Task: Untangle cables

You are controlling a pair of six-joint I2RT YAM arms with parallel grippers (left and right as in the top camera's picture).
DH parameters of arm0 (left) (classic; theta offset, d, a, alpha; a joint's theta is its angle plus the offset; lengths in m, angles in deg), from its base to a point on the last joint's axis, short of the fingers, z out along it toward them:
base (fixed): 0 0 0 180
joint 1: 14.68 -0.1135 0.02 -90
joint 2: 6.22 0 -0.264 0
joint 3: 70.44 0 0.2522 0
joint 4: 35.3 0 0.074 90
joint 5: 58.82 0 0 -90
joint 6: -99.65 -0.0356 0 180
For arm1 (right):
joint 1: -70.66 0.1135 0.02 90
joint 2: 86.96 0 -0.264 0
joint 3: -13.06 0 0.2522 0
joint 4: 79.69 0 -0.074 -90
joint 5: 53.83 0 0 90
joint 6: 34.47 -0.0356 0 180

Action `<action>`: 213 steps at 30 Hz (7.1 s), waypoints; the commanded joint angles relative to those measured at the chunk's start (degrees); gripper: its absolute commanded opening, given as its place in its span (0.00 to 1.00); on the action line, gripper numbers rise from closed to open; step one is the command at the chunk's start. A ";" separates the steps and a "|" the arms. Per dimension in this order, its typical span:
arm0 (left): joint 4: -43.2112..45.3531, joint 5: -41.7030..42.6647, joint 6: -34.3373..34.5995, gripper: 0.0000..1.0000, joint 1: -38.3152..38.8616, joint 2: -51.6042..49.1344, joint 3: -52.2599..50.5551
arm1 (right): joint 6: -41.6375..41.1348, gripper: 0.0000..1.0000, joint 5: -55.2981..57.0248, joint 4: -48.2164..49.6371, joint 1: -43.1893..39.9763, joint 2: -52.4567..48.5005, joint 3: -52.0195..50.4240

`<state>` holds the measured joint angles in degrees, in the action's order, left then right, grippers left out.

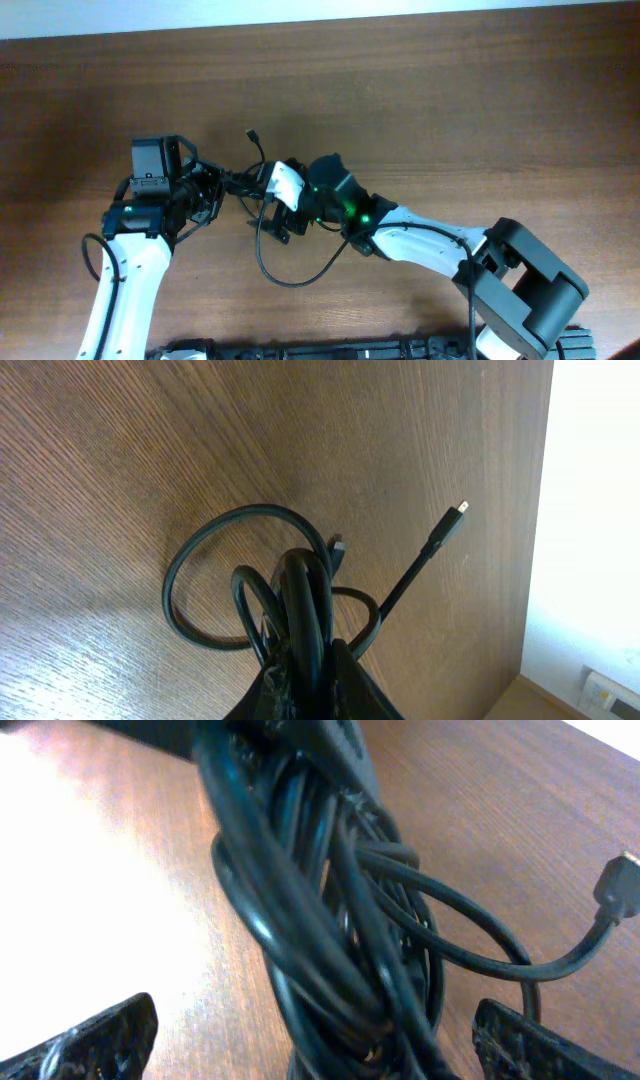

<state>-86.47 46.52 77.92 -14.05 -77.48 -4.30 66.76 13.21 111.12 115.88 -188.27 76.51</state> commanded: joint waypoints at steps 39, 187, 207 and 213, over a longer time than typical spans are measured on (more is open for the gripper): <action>0.11 40.87 -91.17 0.59 -5.77 3.74 1.97 | -39.23 0.04 -63.87 7.82 -22.36 0.79 0.15; 23.52 19.02 -61.48 0.00 8.22 -5.88 1.99 | -62.03 0.61 -16.41 10.56 -20.09 0.66 0.13; 23.50 11.91 -61.90 0.00 14.86 -5.88 1.99 | -62.27 0.04 -20.68 8.57 -25.29 0.68 0.13; 17.25 3.34 -61.92 0.00 14.88 -5.88 1.99 | -76.04 0.04 -39.89 32.79 -34.58 0.68 0.13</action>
<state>-66.25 55.91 16.35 1.03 -83.36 -2.25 -0.13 -17.19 135.51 85.93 -188.69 75.77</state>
